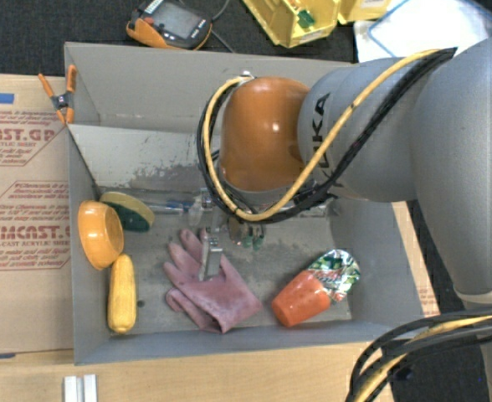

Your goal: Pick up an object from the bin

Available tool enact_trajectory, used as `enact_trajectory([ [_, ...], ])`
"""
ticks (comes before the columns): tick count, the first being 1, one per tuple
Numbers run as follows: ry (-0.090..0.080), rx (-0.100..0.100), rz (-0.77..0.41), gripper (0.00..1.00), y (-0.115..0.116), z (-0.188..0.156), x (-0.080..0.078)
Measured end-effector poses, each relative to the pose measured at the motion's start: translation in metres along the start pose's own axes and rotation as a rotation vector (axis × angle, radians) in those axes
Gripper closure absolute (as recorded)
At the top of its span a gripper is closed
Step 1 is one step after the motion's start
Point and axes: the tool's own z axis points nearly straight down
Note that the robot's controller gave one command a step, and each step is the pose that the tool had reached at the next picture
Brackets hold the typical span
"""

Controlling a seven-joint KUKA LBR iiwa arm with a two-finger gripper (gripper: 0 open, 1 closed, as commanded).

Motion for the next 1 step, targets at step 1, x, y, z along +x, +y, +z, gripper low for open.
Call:
enact_trajectory([
  [1,-0.007,-0.001,0.001,0.0,-0.0006,-0.0042,-0.0019],
])
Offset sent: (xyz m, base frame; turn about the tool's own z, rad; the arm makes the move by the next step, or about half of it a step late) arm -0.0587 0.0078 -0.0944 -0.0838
